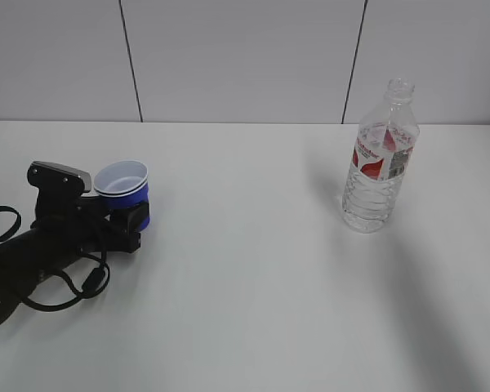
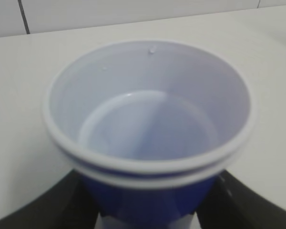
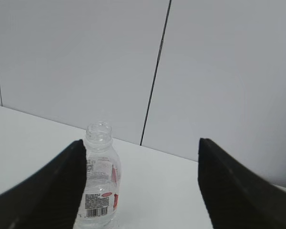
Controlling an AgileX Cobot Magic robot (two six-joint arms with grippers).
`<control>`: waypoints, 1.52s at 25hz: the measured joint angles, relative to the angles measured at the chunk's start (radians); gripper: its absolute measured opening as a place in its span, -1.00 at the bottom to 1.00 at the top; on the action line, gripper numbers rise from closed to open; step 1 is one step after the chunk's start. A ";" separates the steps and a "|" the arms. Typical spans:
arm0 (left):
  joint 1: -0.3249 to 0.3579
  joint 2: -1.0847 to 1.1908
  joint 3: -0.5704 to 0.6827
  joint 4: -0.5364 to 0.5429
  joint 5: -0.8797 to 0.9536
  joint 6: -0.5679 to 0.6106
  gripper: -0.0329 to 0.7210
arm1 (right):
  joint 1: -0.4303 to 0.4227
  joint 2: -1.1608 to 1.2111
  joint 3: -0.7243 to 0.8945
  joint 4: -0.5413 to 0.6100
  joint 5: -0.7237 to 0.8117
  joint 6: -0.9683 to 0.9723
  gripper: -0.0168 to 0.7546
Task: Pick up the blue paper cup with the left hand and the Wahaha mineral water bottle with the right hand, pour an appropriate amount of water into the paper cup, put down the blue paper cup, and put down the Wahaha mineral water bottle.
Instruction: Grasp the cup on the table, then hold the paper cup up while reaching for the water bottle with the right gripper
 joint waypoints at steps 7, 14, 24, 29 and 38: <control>0.000 -0.038 0.040 0.000 0.000 0.000 0.23 | 0.000 0.000 0.000 0.000 0.000 0.000 0.46; 0.000 -0.208 0.145 0.028 0.019 0.000 0.22 | 0.000 0.005 0.000 0.010 0.000 0.000 0.46; -0.002 -0.556 0.280 0.084 0.210 -0.018 0.22 | 0.000 0.094 -0.067 0.010 0.000 0.015 0.46; -0.002 -0.811 0.315 0.172 0.361 -0.124 0.22 | 0.000 0.144 -0.160 0.010 -0.034 0.064 0.46; -0.002 -1.091 0.319 0.371 0.497 -0.294 0.22 | 0.000 0.206 -0.209 -0.082 -0.102 0.138 0.46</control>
